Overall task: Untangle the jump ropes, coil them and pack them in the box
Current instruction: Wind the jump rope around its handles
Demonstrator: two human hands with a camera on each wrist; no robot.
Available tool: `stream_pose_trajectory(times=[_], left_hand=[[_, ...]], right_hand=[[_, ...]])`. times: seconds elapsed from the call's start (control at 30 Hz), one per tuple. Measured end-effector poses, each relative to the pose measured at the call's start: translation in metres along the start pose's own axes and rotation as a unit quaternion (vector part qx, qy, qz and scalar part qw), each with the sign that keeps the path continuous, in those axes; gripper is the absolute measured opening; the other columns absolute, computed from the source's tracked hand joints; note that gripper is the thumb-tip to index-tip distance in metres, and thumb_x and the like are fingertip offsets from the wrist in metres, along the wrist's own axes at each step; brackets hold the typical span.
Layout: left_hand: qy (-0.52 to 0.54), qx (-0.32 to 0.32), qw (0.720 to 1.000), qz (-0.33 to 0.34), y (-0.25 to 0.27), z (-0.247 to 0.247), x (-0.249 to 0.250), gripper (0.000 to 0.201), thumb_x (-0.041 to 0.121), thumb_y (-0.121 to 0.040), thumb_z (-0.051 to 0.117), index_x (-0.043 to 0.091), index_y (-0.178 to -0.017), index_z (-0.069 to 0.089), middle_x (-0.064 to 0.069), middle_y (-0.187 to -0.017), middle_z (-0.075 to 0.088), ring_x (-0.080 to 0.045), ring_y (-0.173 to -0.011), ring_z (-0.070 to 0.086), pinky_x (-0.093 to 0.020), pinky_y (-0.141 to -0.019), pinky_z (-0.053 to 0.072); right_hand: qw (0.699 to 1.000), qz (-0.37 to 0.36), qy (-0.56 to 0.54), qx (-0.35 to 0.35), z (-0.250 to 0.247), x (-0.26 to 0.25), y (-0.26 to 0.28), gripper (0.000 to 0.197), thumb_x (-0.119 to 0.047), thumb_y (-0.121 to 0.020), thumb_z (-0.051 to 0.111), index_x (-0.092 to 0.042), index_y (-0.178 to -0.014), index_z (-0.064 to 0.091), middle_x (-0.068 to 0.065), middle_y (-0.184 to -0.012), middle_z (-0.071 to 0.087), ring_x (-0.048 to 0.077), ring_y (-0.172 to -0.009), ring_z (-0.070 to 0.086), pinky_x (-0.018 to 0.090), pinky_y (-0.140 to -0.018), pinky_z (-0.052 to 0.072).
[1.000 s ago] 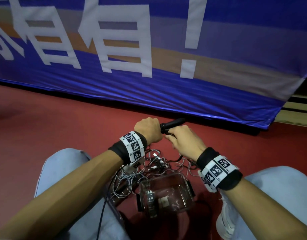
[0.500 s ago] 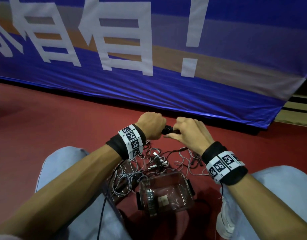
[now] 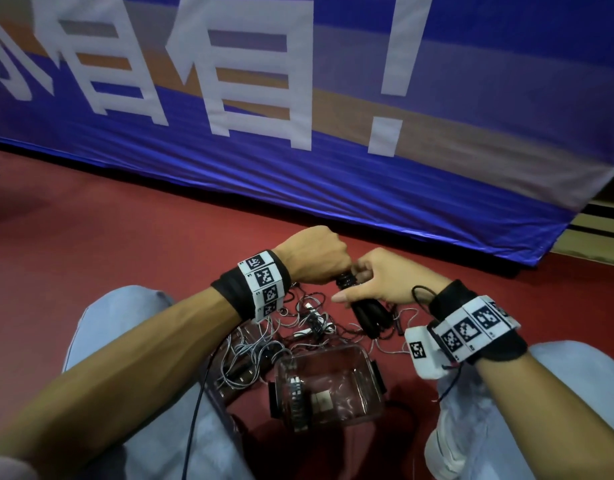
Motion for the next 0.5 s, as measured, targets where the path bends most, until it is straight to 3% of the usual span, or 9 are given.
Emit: stream_pose_trajectory(times=[0.07, 0.1, 0.17, 0.23, 0.33, 0.4, 0.47, 0.5], left_hand=[[-0.003, 0.040, 0.999, 0.011, 0.001, -0.005, -0.001, 0.024, 0.025, -0.097, 0.051, 0.019, -0.080, 0.067, -0.001, -0.081, 0.073, -0.026, -0.073, 0.071, -0.030, -0.056, 0.036], [-0.004, 0.065, 0.998, 0.018, 0.001, -0.007, -0.002, 0.024, 0.026, -0.095, 0.053, 0.020, -0.078, 0.068, 0.000, -0.075, 0.071, -0.025, -0.067, 0.070, -0.028, -0.054, 0.034], [0.007, 0.124, 0.992, 0.030, 0.003, -0.011, -0.004, 0.032, 0.029, -0.095, 0.045, 0.020, -0.074, 0.068, 0.002, -0.066, 0.067, -0.024, -0.057, 0.067, -0.027, -0.050, 0.030], [0.025, 0.187, 0.981, 0.041, 0.006, -0.017, -0.003, 0.045, 0.031, -0.096, 0.030, 0.019, -0.073, 0.068, 0.002, -0.062, 0.064, -0.024, -0.051, 0.063, -0.026, -0.047, 0.029], [0.056, 0.252, 0.965, 0.051, 0.013, -0.031, -0.001, 0.042, 0.027, -0.097, 0.034, 0.014, -0.073, 0.066, 0.001, -0.058, 0.061, -0.025, -0.043, 0.059, -0.024, -0.041, 0.034], [0.066, 0.276, 0.957, 0.066, 0.017, -0.035, 0.003, 0.034, 0.023, -0.097, 0.040, 0.012, -0.076, 0.064, -0.001, -0.057, 0.058, -0.024, -0.042, 0.056, -0.024, -0.040, 0.035], [0.063, 0.292, 0.951, 0.081, 0.020, -0.036, 0.007, 0.026, 0.020, -0.098, 0.045, 0.011, -0.079, 0.062, -0.001, -0.058, 0.056, -0.023, -0.044, 0.056, -0.025, -0.040, 0.039], [0.056, 0.296, 0.950, 0.085, 0.021, -0.036, 0.008, 0.021, 0.019, -0.098, 0.050, 0.012, -0.081, 0.061, -0.001, -0.059, 0.055, -0.023, -0.045, 0.056, -0.026, -0.041, 0.040]], right_hand=[[0.999, 0.004, -0.038, -0.022, 0.000, 0.001, 0.001, 0.073, -0.074, -0.059, 0.085, -0.006, -0.073, 0.060, 0.009, -0.064, 0.066, 0.020, -0.062, 0.037, 0.038, -0.059, 0.025], [0.998, 0.000, -0.052, -0.031, 0.000, 0.000, 0.002, 0.072, -0.070, -0.063, 0.086, -0.003, -0.075, 0.063, 0.006, -0.064, 0.069, 0.020, -0.060, 0.037, 0.037, -0.058, 0.023], [0.996, -0.006, -0.077, -0.049, -0.003, -0.003, 0.005, 0.056, -0.061, -0.070, 0.086, -0.010, -0.067, 0.065, 0.006, -0.059, 0.056, 0.019, -0.055, 0.028, 0.034, -0.055, 0.016], [0.994, -0.009, -0.089, -0.057, -0.006, -0.004, 0.007, 0.052, -0.065, -0.069, 0.086, -0.019, -0.061, 0.064, 0.016, -0.068, 0.054, 0.018, -0.054, 0.023, 0.032, -0.051, 0.015], [0.990, -0.004, -0.115, -0.076, -0.005, -0.001, 0.009, 0.061, -0.069, -0.065, 0.085, -0.010, -0.071, 0.070, 0.029, -0.067, 0.051, 0.013, -0.050, 0.024, 0.029, -0.048, 0.017], [0.985, -0.010, -0.132, -0.110, 0.000, -0.002, 0.013, 0.066, -0.065, -0.066, 0.086, -0.002, -0.074, 0.069, 0.018, -0.060, 0.043, 0.012, -0.045, 0.027, 0.024, -0.044, 0.020], [0.978, -0.014, -0.156, -0.135, 0.002, 0.000, 0.014, 0.087, -0.060, -0.069, 0.086, 0.020, -0.084, 0.055, 0.006, -0.051, 0.037, 0.010, -0.042, 0.029, 0.020, -0.042, 0.023], [0.975, -0.014, -0.168, -0.147, 0.004, 0.002, 0.015, 0.088, -0.056, -0.072, 0.085, 0.024, -0.083, 0.050, 0.001, -0.048, 0.036, 0.009, -0.041, 0.028, 0.019, -0.042, 0.022]])
Point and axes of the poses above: each hand's wrist, its own y-axis away from the middle knuckle, its own z-axis out of the palm, x = y × z, the point moved 10 cm from there along -y, towards the middle knuckle
